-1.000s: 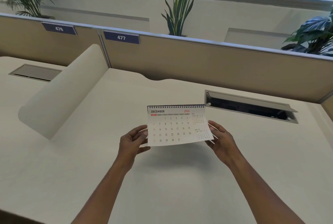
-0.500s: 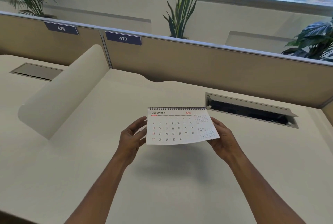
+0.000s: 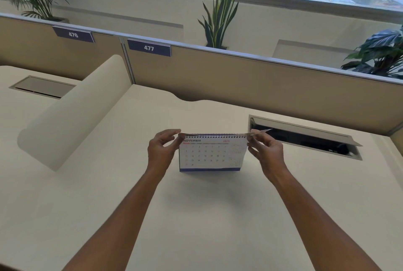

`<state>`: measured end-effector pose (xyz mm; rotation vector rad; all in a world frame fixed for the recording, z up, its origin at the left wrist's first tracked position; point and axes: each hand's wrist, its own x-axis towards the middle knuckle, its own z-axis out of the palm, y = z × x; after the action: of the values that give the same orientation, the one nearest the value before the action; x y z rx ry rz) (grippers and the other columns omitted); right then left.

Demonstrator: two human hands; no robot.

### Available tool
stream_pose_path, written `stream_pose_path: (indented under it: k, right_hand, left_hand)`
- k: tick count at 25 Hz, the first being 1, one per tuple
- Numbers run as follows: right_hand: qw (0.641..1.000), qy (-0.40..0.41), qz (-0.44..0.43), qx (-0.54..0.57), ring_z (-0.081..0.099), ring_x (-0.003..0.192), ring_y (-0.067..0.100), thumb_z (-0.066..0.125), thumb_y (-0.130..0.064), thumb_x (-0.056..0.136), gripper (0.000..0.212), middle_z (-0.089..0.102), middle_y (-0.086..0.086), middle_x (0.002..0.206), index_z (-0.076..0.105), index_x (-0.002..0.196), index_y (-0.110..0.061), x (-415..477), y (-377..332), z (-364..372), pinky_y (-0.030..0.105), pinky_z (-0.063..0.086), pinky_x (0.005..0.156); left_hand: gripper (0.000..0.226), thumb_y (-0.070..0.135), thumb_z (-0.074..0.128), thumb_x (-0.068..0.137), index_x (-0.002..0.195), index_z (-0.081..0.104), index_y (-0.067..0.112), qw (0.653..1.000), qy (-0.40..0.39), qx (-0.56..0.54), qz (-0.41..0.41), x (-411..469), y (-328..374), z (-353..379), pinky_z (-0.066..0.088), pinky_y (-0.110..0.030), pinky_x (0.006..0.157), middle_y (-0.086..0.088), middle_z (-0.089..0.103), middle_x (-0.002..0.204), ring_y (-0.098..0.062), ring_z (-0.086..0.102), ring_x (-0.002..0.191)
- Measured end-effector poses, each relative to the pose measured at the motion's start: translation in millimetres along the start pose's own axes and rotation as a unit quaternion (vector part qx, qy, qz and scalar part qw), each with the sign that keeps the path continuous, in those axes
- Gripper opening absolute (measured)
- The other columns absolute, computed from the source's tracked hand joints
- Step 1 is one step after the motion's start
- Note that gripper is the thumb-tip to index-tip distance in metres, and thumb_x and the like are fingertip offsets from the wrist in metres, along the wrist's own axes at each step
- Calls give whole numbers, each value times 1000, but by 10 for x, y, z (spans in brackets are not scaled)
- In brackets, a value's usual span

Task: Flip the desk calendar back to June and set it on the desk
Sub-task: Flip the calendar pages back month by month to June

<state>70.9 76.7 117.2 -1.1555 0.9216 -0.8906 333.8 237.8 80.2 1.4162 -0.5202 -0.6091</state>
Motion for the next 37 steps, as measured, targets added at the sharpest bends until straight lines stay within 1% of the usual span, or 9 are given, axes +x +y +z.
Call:
stream_pose_path:
  k: [3,5,10,13,15,21,25,32,37]
  right_hand:
    - [999,5,-23,-37,75,91,11,75,-16,91,12,81,-1,96,79,103,-16,85,-19,33,27,60,79]
    - [998,29,-29,-52,75,85,9,76,-16,91,13,81,-4,91,79,104,-14,150,0,44,24,59,74]
    - [993,69,-22,-92,71,92,16,76,-20,92,20,79,7,104,78,109,-11,306,66,58,38,57,78]
    - [995,57,-9,-81,75,87,6,74,-20,94,10,81,-5,90,79,103,-19,339,74,67,30,57,72]
    - [997,49,-3,-67,76,92,8,72,-18,95,11,82,-6,92,79,103,-19,350,85,74,29,61,72]
    - [998,51,41,-11,68,112,23,69,-16,97,15,77,15,113,79,106,-9,369,143,81,45,58,96]
    - [996,39,76,30,65,105,23,70,-18,96,15,77,8,98,78,100,-6,384,153,60,38,54,90]
    - [996,53,59,32,67,109,25,72,-20,95,31,74,21,117,71,121,-3,382,205,44,41,56,95]
    - [997,31,54,47,68,107,22,71,-19,96,14,75,13,110,79,105,-11,346,206,8,39,57,93]
  left_hand:
    - [21,34,90,79,96,84,24,1000,18,-4,-5,79,-5,53,62,-49,94,-11,78,118,-33,75,111]
    - [12,29,88,84,95,83,29,1000,28,1,-13,121,-28,65,63,-45,94,-8,81,112,-29,76,108]
    - [11,22,84,89,100,84,21,999,29,-16,-40,173,-76,78,63,-43,92,-4,84,101,-25,79,102]
    - [6,21,83,90,96,84,21,998,27,-27,-44,206,-75,81,65,-36,87,-2,85,94,-19,80,94]
    - [4,20,83,90,94,84,20,998,24,-34,-48,217,-76,76,66,-31,83,-1,85,93,-15,81,90]
    - [12,21,81,92,95,82,10,995,15,-42,-87,285,-115,83,65,-27,79,-4,84,91,-15,78,89]
    - [17,26,81,92,87,81,9,994,14,-54,-99,315,-128,91,62,-24,76,-7,84,92,-16,77,89]
    - [31,42,88,75,94,84,18,992,32,-77,-96,275,-125,100,65,-32,82,-1,83,92,-13,78,89]
    - [26,33,79,93,90,85,8,992,19,-67,-101,272,-166,89,64,-30,82,-14,83,100,-17,76,95]
